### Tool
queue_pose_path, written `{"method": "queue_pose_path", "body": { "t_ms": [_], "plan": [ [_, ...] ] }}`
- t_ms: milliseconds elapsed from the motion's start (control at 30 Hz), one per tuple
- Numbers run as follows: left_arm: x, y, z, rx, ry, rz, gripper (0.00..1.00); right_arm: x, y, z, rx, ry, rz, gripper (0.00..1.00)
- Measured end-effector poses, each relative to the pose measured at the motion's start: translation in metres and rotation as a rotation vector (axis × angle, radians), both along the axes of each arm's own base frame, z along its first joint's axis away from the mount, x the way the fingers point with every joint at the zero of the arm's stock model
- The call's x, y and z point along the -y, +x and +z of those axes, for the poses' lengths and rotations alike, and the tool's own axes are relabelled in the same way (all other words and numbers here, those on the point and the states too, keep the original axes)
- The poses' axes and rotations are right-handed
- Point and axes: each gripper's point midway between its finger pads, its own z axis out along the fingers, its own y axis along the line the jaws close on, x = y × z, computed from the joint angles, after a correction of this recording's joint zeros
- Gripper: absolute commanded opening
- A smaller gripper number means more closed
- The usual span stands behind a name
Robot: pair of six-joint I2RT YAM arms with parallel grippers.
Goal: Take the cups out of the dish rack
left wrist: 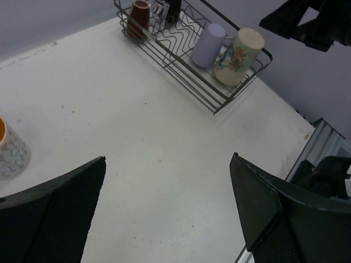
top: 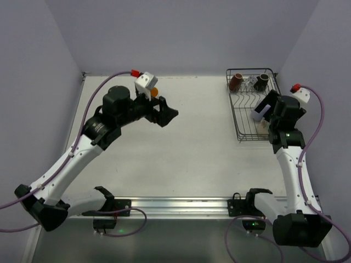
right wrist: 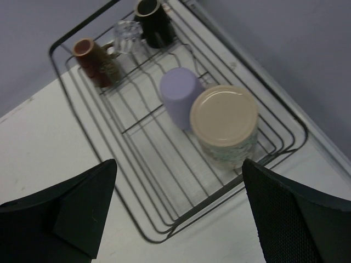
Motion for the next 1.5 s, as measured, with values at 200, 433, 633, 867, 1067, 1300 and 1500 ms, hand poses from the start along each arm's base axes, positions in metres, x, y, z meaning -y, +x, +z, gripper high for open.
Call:
{"method": "queue_pose_path", "body": {
  "t_ms": [200,433,633,867,1067,1300,1500],
  "plan": [
    [-0.023,-0.052,-0.052,-0.044,0.0,-0.069,1.0,0.044,0.0,-0.033,-0.135,-0.053,-0.151,0.99],
    [-0.032,-0.074,-0.09,-0.056,-0.003,-0.105,1.0,0.057,0.004,-0.055,-0.234,-0.057,-0.166,0.99],
    [-0.025,-0.081,-0.089,-0.037,-0.005,-0.138,1.0,0.065,0.02,-0.065,-0.284,-0.042,-0.158,0.99],
    [-0.024,-0.087,-0.083,-0.015,-0.011,-0.149,1.0,0.067,0.031,-0.087,-0.354,-0.017,-0.145,0.99],
    [-0.025,-0.086,-0.084,-0.014,-0.01,-0.145,1.0,0.068,0.044,-0.099,-0.391,-0.003,-0.13,0.99],
    [-0.024,-0.084,-0.087,-0.018,0.0,-0.143,1.0,0.069,0.05,-0.117,-0.442,0.004,-0.129,0.99],
    [-0.023,-0.084,-0.088,-0.012,0.009,-0.146,1.0,0.07,0.05,-0.121,-0.452,0.006,-0.13,0.88]
  ]
}}
